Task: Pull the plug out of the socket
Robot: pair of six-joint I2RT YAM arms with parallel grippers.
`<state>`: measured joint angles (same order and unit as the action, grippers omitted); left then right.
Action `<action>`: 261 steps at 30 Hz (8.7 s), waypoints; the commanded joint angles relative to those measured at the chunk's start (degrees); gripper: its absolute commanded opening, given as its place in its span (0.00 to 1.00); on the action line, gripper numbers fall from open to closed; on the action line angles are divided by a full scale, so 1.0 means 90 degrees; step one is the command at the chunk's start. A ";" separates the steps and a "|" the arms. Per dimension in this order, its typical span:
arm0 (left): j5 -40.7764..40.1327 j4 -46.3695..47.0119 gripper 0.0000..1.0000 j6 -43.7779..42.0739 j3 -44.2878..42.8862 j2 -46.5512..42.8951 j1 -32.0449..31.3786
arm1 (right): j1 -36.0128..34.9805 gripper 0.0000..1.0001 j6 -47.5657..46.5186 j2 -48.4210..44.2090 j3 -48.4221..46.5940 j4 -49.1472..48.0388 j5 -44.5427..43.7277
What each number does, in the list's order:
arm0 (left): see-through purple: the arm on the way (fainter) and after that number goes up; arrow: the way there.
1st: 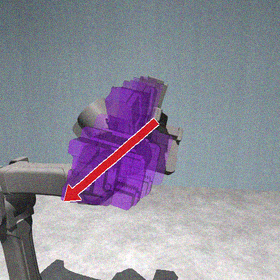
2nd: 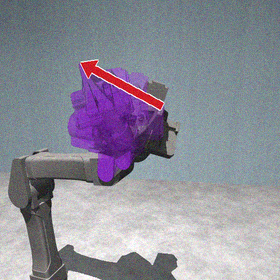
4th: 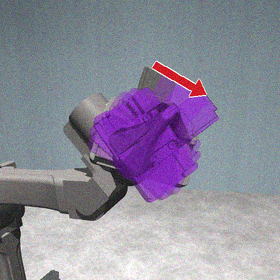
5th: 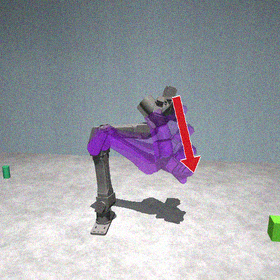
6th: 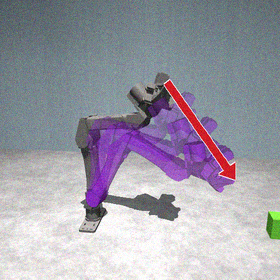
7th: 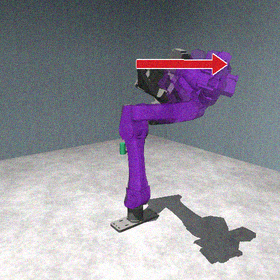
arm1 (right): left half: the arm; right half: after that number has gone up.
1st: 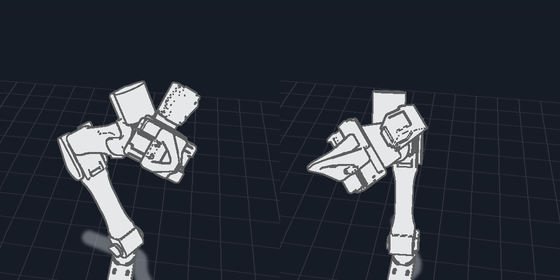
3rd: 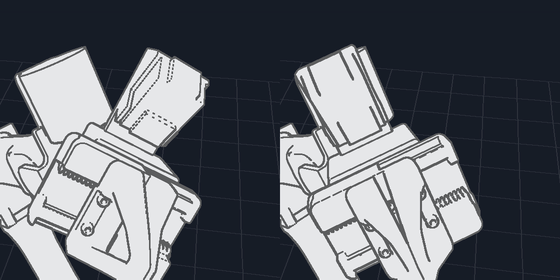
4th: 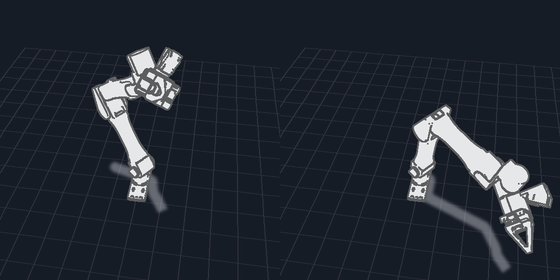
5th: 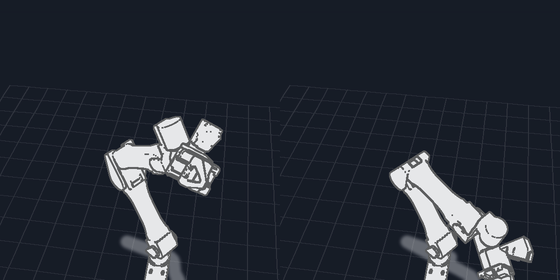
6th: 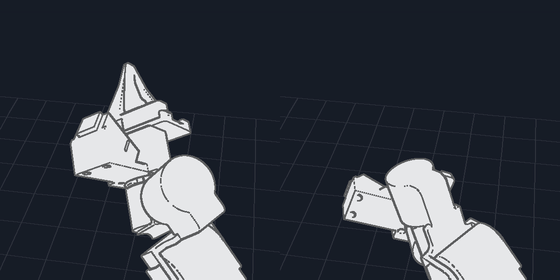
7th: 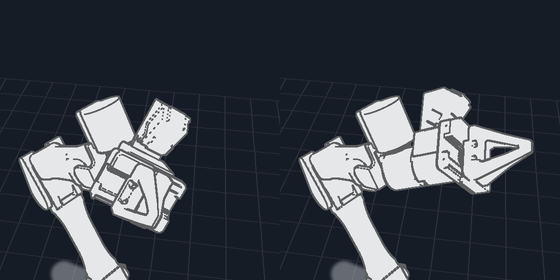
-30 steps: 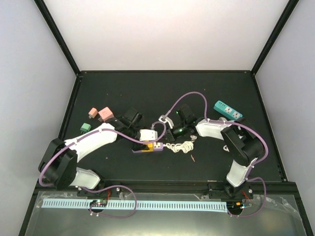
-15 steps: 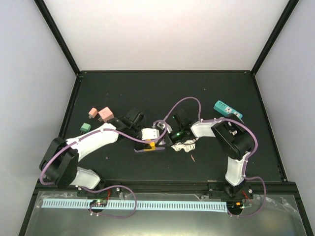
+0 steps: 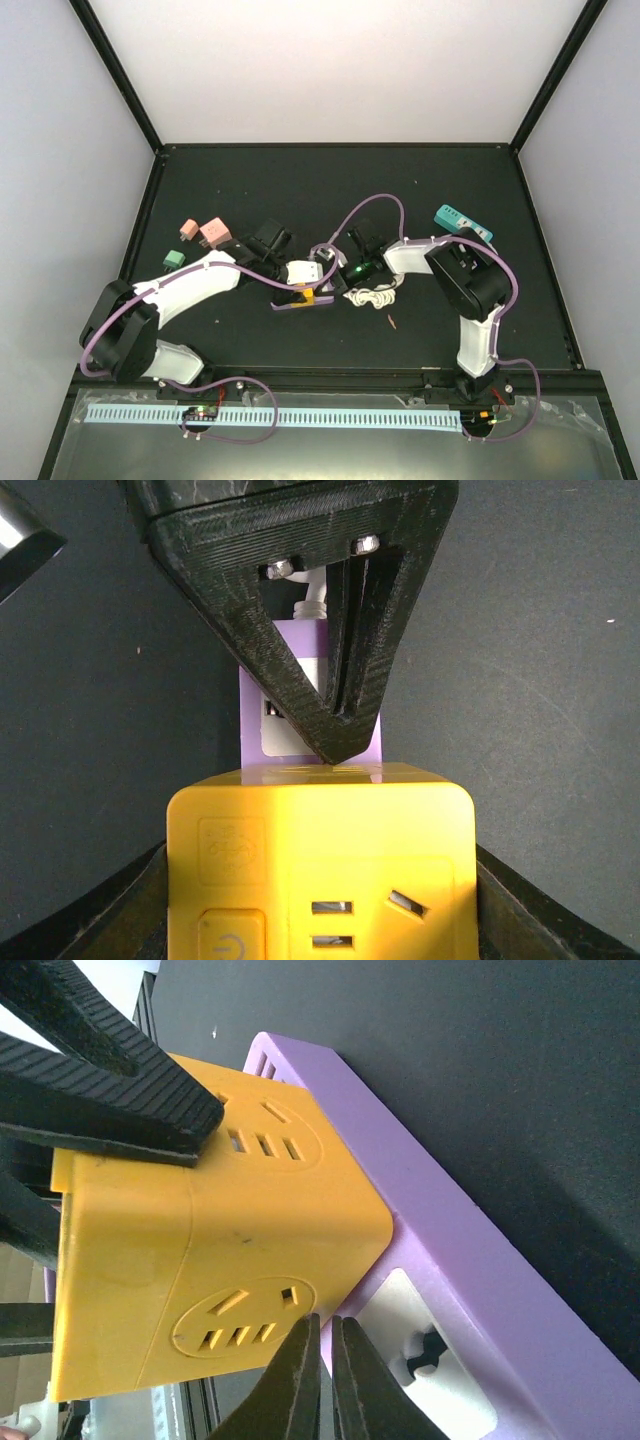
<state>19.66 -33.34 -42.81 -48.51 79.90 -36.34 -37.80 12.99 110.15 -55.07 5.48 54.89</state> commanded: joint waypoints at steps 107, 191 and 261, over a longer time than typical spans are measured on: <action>-0.5657 -0.3749 0.37 -0.1448 -0.0047 -0.0212 0.3142 | -0.0039 0.93 -0.2689 -0.2362 0.0197 0.0693 -0.0901; -0.0196 -0.3152 0.99 0.0804 -0.1832 -0.2437 0.3207 | -0.1502 0.92 -0.4705 0.0273 -0.2141 0.2470 -0.4493; 0.0772 -0.2040 0.99 0.1834 -0.1880 -0.1828 0.3117 | 0.3594 0.56 -0.4959 -0.1443 -0.0351 0.3210 -0.4740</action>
<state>23.86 -55.29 -30.17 -63.53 62.74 -7.94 -6.15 -31.03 99.18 -58.83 32.21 14.00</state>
